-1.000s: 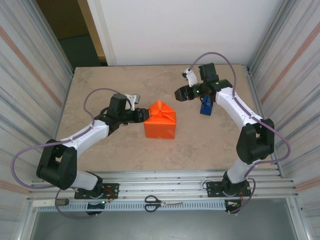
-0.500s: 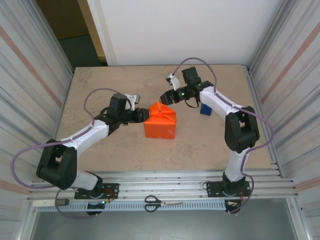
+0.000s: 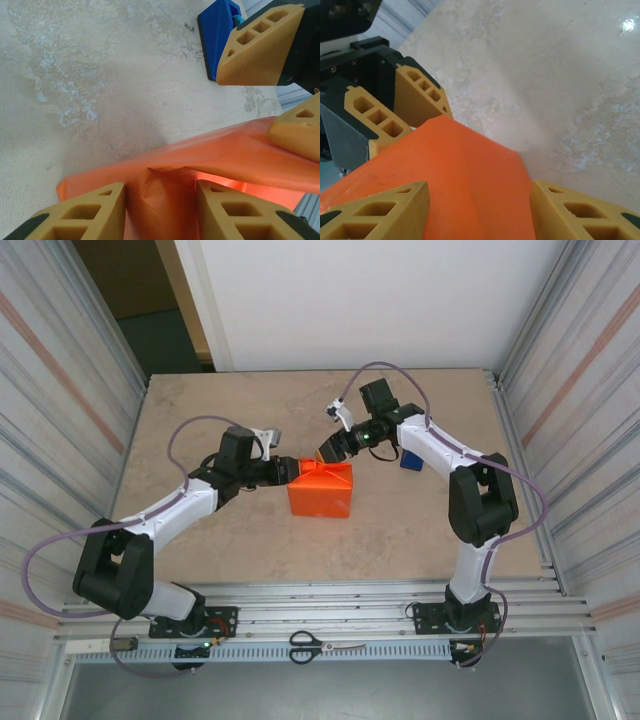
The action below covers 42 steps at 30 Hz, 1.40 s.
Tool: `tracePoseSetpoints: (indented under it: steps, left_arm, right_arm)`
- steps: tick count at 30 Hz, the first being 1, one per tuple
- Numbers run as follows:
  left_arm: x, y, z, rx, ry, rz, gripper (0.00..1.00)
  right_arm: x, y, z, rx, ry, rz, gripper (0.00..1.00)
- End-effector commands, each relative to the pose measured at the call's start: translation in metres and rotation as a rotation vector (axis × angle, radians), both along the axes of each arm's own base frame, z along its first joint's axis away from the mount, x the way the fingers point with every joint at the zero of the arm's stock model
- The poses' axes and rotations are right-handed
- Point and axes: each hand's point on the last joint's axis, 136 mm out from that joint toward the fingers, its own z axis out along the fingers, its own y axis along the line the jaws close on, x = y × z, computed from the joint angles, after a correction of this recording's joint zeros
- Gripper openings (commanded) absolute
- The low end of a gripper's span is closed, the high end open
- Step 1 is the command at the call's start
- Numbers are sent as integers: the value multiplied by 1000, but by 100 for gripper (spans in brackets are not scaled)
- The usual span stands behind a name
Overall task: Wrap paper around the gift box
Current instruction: Fold the wrapping paper for the gift box.
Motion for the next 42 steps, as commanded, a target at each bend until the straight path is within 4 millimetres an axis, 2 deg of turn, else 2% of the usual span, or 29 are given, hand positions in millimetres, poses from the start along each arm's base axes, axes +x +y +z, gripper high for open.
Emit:
tracePoseSetpoints:
  steps: [1, 5, 9, 14, 21, 27, 32, 39, 42]
  left_arm:
    - [-23, 0, -27, 63, 102, -50, 38]
    - [-23, -1, -28, 59, 102, -59, 37]
    - [-24, -3, -27, 58, 100, -71, 37]
    - [-23, -3, -26, 65, 95, -78, 40]
    - [-23, 0, -29, 132, 94, -110, 46]
    - [-26, -2, -35, 148, 102, -160, 51]
    - [-30, -4, -23, 138, 58, -190, 55]
    - [-26, -3, -1, 82, 27, -176, 49]
    - [-27, -6, 3, 70, 43, -190, 51]
  right_arm:
    - [10, 3, 14, 16, -31, 3, 57]
    - [24, 12, 10, 31, -21, -2, 57]
    - [27, 22, 6, 38, -2, 37, 57]
    - [16, 29, 5, 46, 37, 123, 55]
    - [-5, 23, 11, 51, 31, 209, 51]
    - [-7, 19, 4, 17, 26, 213, 50]
    - [-6, 18, 6, 20, 13, 213, 49]
    - [-11, 16, 10, 38, -8, 249, 49]
    - [-12, 14, 9, 24, -24, 252, 49]
